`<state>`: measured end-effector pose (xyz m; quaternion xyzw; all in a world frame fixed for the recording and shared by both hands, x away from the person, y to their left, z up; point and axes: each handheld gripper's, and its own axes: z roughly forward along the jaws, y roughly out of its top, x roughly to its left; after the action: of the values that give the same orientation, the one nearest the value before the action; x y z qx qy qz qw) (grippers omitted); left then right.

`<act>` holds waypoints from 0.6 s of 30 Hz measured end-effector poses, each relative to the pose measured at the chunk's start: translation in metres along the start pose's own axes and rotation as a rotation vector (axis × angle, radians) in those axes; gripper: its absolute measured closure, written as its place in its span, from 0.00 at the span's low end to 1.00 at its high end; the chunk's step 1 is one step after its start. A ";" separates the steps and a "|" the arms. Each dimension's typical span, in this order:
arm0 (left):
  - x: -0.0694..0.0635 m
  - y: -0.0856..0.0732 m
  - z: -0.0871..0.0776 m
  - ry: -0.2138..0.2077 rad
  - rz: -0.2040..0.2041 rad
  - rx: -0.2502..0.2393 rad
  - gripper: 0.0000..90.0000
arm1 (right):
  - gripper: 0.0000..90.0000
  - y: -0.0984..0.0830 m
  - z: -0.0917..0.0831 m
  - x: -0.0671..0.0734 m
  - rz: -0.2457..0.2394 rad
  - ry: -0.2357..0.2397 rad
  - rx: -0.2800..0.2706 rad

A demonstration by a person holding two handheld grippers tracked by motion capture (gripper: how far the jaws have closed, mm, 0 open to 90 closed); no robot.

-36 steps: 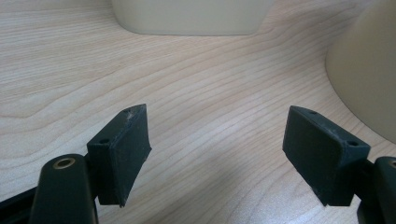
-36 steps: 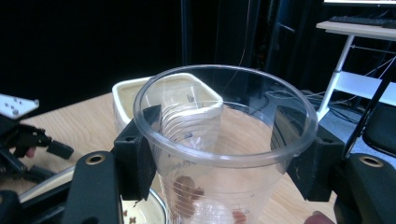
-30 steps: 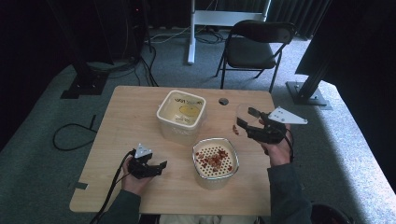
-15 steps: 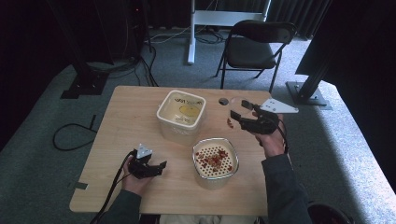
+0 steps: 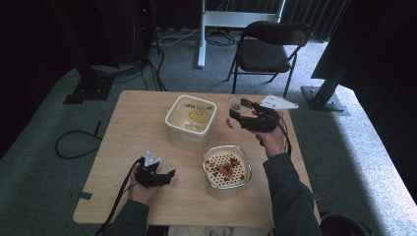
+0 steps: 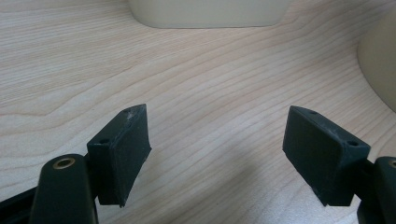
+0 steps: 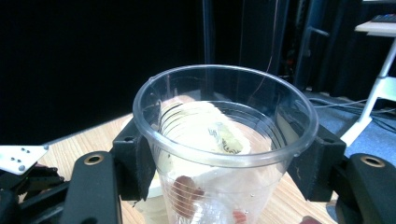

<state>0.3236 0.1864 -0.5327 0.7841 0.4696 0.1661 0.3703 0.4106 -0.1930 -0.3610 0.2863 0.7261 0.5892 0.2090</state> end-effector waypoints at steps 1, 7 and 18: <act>0.000 0.000 0.000 0.001 -0.001 0.001 0.26 | 0.37 0.000 0.003 0.000 -0.004 -0.001 0.008; 0.001 0.000 0.000 0.002 -0.001 0.005 0.26 | 0.37 0.001 0.020 -0.006 0.014 0.028 0.020; 0.001 0.000 0.001 0.005 0.002 0.008 0.26 | 0.37 0.006 0.046 -0.015 0.002 0.058 0.045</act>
<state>0.3250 0.1872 -0.5329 0.7857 0.4702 0.1667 0.3660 0.4524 -0.1683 -0.3660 0.2743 0.7446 0.5810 0.1807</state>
